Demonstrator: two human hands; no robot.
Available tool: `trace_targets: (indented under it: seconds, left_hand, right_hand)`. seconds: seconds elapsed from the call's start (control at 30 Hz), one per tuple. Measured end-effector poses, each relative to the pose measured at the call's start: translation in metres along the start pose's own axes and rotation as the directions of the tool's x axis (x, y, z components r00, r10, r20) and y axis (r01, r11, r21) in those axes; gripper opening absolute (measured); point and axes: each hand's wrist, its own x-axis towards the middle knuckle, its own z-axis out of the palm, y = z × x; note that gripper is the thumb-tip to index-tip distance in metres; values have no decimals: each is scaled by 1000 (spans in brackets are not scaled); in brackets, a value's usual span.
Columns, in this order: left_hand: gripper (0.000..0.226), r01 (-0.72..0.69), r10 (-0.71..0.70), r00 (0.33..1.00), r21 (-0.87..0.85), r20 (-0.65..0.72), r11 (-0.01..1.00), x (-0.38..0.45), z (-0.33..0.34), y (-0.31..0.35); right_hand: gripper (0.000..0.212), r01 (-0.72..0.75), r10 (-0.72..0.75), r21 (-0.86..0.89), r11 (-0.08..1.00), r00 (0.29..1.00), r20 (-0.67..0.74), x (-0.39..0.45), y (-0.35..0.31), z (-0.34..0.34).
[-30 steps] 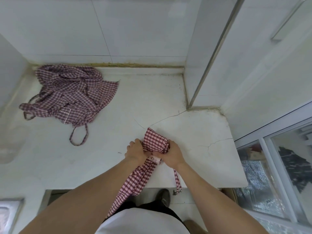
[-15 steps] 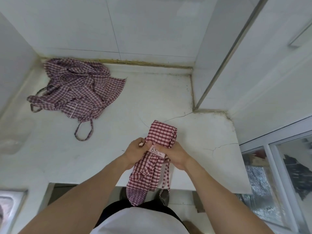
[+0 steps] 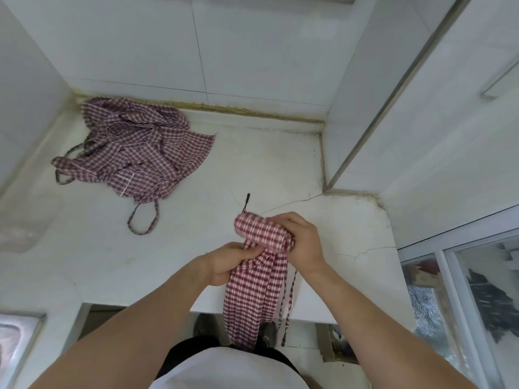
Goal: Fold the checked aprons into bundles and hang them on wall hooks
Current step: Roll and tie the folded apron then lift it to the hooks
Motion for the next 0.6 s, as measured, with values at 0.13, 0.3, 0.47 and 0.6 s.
trace_targets:
  seconds: [0.13, 0.3, 0.47, 0.6]
  left_hand:
    - [48, -33, 35, 999, -224, 2, 974, -14, -3, 16]
    - [82, 1, 29, 991, -218, 133, 976, -23, -6, 22]
    - [49, -94, 106, 990, -126, 93, 988, -24, -8, 24]
    - [54, -183, 189, 982, -170, 20, 968, -27, -15, 28]
  right_hand:
    - [32, 141, -141, -107, 984, 990, 10, -2, 5, -10]
    - [49, 503, -431, -301, 810, 859, 277, 3, 14, -16]
    - [81, -75, 103, -78, 994, 868, 486, 11, -1, -40]
    - [76, -700, 524, 268, 662, 688, 502, 20, -17, -56]
